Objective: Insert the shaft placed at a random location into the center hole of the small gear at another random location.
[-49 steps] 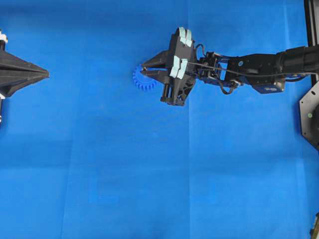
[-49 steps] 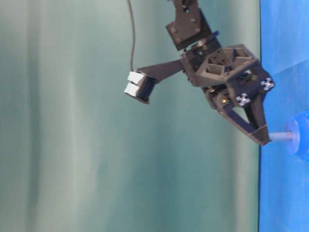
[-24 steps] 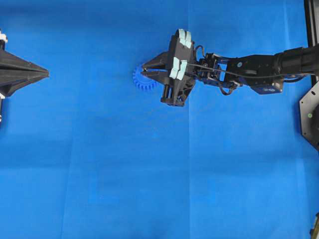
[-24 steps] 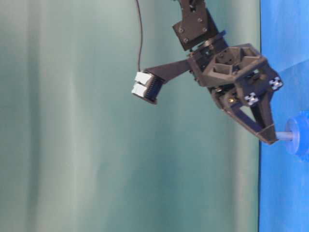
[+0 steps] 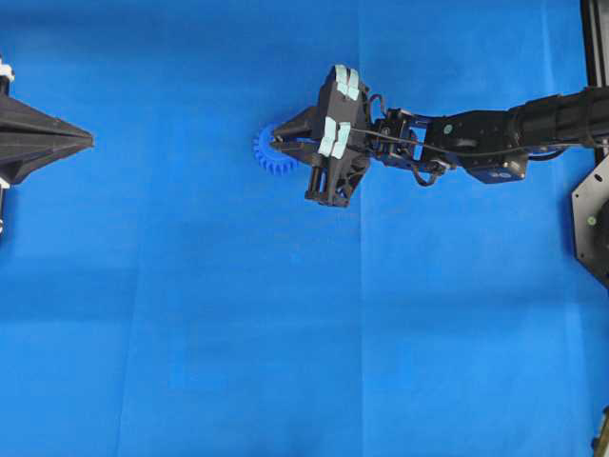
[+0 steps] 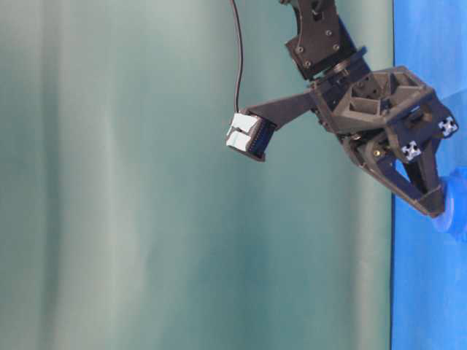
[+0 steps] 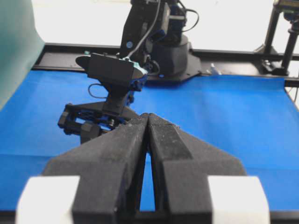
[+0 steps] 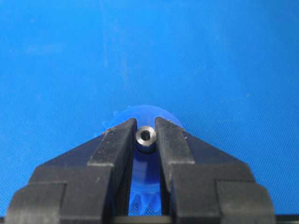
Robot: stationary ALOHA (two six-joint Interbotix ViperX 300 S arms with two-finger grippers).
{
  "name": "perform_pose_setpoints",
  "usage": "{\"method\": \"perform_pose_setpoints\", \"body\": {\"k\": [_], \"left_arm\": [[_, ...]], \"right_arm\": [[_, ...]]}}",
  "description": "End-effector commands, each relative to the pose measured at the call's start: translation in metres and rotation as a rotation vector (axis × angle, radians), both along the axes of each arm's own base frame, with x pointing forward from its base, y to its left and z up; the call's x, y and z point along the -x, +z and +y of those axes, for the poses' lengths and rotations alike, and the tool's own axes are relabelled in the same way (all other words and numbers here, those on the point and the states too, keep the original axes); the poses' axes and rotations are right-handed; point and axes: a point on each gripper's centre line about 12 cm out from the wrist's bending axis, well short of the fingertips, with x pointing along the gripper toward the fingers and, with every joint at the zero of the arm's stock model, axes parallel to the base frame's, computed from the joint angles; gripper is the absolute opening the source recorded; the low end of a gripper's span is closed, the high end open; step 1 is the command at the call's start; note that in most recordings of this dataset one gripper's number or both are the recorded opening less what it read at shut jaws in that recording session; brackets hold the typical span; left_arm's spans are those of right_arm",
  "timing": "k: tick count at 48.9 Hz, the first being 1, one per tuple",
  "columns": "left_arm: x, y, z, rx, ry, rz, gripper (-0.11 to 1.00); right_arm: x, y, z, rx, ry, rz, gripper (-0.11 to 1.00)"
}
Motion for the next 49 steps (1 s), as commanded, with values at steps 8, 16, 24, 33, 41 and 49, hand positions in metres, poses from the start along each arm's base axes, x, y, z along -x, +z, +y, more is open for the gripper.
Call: {"method": "perform_pose_setpoints", "body": {"k": [8,16,24,33,41,49], "left_arm": [[-0.001,0.004,0.0,0.001,0.001,-0.011,0.0],[-0.001,0.003,0.0,0.0,0.002,-0.009,0.0],[-0.001,0.004,0.0,0.001,0.001,-0.011,0.0],[-0.001,0.004,0.0,-0.001,0.002,-0.012,0.0],[0.0,0.006,0.0,-0.001,0.001,-0.02,0.0],[0.001,0.007,0.0,-0.001,0.001,-0.023,0.0]], "right_arm": [[-0.004,0.009,0.0,0.006,0.002,-0.025,0.03],[-0.003,0.008,0.0,0.004,0.002,-0.018,0.03],[-0.004,0.008,0.0,0.009,0.004,-0.018,0.04],[-0.004,0.01,0.0,0.005,0.005,-0.013,0.35],[-0.002,0.023,0.001,0.005,0.006,-0.024,0.79],[0.002,0.049,0.002,0.017,0.012,-0.059,0.85]]}}
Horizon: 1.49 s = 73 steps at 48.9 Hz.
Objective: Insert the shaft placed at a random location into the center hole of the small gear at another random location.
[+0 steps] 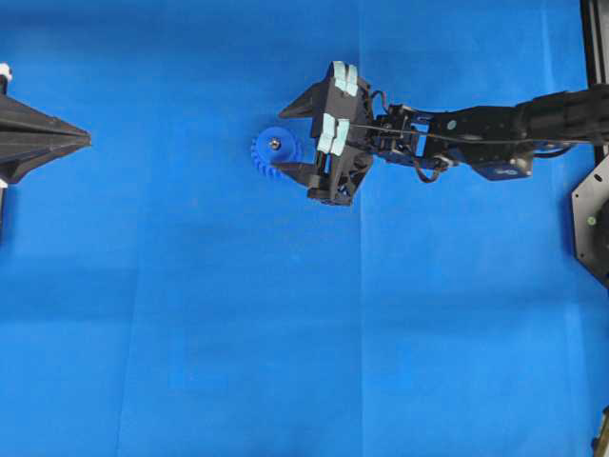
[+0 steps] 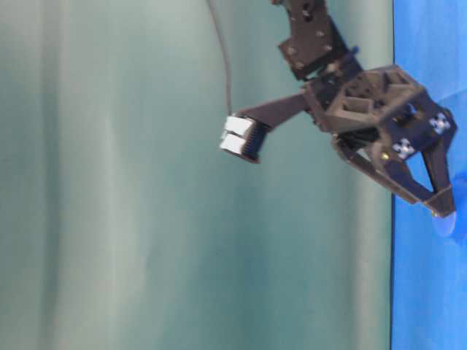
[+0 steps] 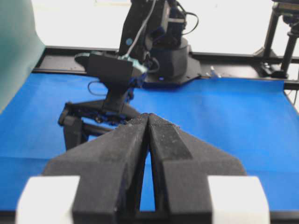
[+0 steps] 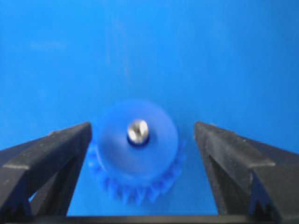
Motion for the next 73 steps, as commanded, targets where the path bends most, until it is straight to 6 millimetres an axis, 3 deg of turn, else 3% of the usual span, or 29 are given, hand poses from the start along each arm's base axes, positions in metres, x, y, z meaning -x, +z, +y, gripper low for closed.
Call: {"method": "perform_pose_setpoints", "body": {"k": [1,19,27,46,73], "left_arm": [[-0.001,0.005,0.0,0.001,0.001,-0.015,0.0],[-0.001,0.005,0.0,0.001,0.001,-0.014,0.0],[0.0,0.006,0.001,-0.001,0.003,-0.018,0.0],[0.0,0.006,0.0,0.001,0.001,-0.02,0.0],[0.001,0.006,0.0,0.001,0.001,-0.015,0.0]], "right_arm": [[0.0,0.032,0.001,0.016,0.004,-0.067,0.84],[0.017,0.097,0.005,0.03,0.016,-0.14,0.84],[0.026,0.116,0.007,0.034,0.018,-0.169,0.84],[0.038,0.119,0.009,0.031,0.016,-0.174,0.84],[0.099,0.125,0.021,0.033,0.014,-0.205,0.84]]}}
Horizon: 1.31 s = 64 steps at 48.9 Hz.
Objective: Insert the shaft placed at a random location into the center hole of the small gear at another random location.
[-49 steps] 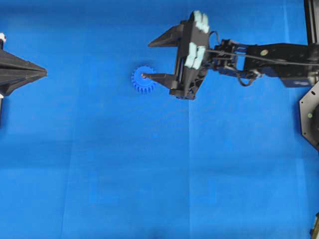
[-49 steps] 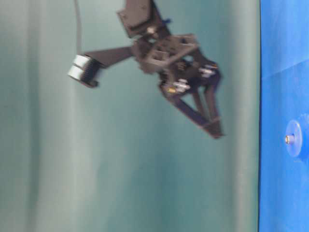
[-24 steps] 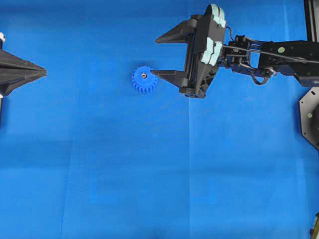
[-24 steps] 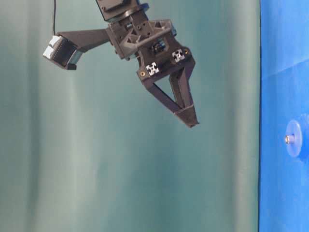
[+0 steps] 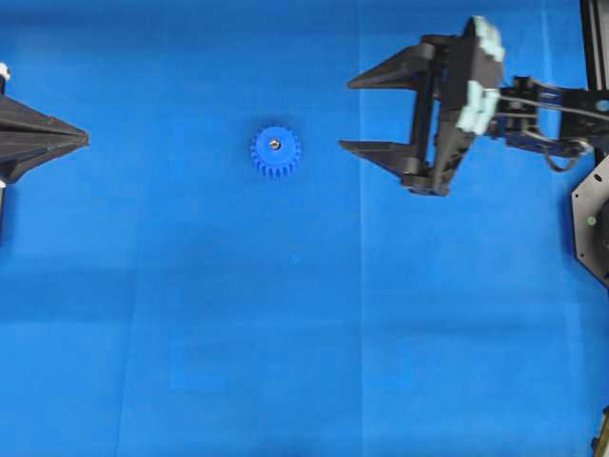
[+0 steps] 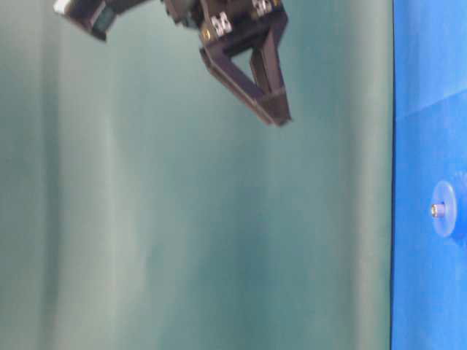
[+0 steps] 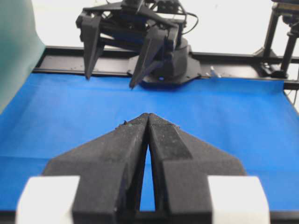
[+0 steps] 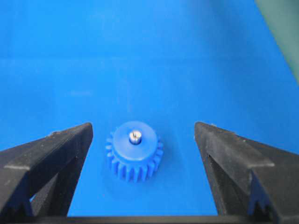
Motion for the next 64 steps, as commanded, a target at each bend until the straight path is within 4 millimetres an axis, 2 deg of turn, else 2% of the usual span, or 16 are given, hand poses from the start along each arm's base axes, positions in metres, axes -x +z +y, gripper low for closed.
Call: {"method": "perform_pose_setpoints", "body": {"k": [1,8,64], "left_arm": [[-0.0009,0.0052,0.0006,-0.001,0.003,-0.015,0.0],[-0.0006,0.0055,0.0006,-0.001,0.003,-0.017,0.0],[-0.0007,0.0053,0.0003,0.001,0.001,-0.015,0.0]], "right_arm": [[0.0075,0.0134,0.0018,0.003,-0.001,-0.046,0.84],[0.0148,0.0157,0.0026,0.003,-0.004,-0.059,0.84],[0.0139,0.0145,0.0029,-0.001,-0.003,-0.053,0.84]]}}
